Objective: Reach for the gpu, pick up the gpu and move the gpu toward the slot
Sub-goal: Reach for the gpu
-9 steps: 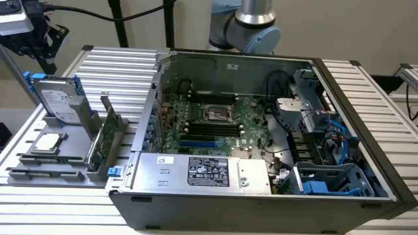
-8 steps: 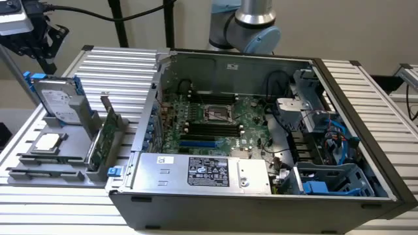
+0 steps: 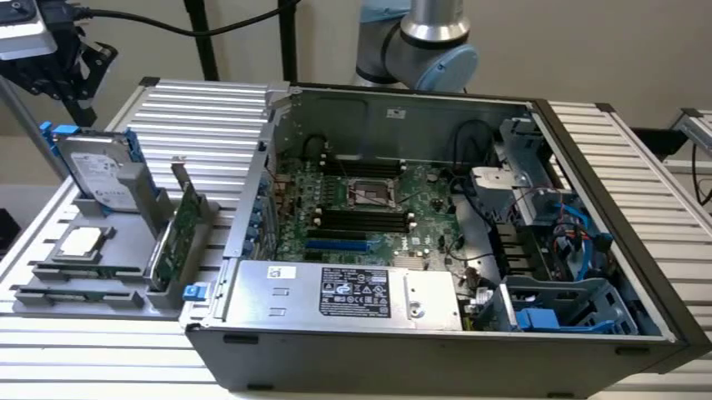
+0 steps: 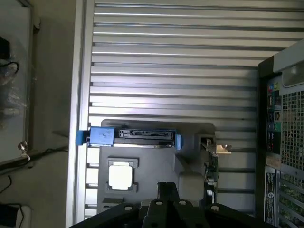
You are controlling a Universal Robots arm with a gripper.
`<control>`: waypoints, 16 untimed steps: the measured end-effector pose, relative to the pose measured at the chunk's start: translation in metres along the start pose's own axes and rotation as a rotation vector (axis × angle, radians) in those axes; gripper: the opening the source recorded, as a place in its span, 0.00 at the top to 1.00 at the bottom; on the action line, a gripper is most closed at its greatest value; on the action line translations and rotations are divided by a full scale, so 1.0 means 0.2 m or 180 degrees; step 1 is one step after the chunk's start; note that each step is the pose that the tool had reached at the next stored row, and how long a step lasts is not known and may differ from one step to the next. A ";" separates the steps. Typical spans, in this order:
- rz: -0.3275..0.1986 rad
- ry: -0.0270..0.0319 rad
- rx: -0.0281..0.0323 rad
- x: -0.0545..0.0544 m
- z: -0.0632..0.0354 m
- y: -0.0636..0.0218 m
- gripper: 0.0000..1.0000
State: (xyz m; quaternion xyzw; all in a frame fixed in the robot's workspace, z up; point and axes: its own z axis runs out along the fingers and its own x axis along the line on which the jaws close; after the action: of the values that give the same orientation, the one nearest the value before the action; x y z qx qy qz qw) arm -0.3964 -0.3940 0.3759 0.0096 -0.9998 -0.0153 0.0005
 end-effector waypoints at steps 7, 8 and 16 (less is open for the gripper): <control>0.0001 0.0000 0.0000 -0.03 0.000 -0.014 0.89; 0.0000 0.0000 0.0000 -0.05 0.001 -0.025 0.89; 0.0000 -0.0002 0.0000 -0.17 0.019 -0.109 0.89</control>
State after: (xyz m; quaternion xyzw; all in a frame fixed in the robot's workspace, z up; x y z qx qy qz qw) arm -0.3619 -0.4150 0.3713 0.0096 -0.9998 -0.0152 0.0002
